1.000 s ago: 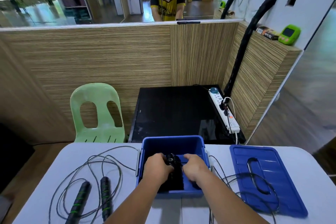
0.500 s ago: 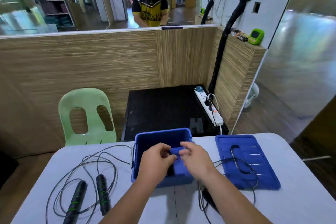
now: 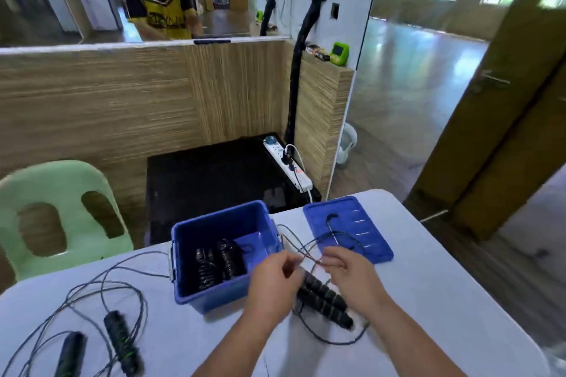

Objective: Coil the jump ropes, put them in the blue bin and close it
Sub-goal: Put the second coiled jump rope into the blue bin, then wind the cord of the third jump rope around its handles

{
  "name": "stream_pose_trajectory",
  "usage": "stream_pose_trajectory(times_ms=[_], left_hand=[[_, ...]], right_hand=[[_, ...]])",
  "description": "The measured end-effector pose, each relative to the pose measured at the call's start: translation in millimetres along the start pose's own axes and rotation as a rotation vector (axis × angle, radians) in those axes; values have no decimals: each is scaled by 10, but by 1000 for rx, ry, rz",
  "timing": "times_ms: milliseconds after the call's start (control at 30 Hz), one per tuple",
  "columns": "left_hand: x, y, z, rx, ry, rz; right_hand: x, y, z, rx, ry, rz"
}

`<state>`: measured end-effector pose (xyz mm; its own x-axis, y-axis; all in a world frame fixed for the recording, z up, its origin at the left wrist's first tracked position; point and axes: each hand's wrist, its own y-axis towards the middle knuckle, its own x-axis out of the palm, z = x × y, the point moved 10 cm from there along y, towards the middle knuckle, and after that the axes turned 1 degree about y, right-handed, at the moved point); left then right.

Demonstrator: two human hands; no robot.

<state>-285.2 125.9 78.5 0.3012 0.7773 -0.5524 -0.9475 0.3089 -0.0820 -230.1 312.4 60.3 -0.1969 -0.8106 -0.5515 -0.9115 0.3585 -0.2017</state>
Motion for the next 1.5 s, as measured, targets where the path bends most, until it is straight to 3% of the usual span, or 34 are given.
stream_pose_trajectory(times_ms=[167, 400, 767, 1000, 1167, 1500], left_hand=[[552, -96, -13, -67, 33, -124], [1110, -151, -366, -266, 156, -202], [1270, -220, -835, -567, -133, 107], [1282, -277, -949, -664, -216, 211], [1273, -302, -997, -660, -209, 241], [1317, -300, -971, -581, -191, 177]], right_hand=[[-54, 59, 349, -8, -147, 31], [146, 177, 667, 36, -141, -127], [622, 549, 838, -119, -434, -322], [622, 582, 1007, -74, -376, -355], [569, 504, 1130, 30, -206, -399], [534, 357, 1269, 108, -42, -446]])
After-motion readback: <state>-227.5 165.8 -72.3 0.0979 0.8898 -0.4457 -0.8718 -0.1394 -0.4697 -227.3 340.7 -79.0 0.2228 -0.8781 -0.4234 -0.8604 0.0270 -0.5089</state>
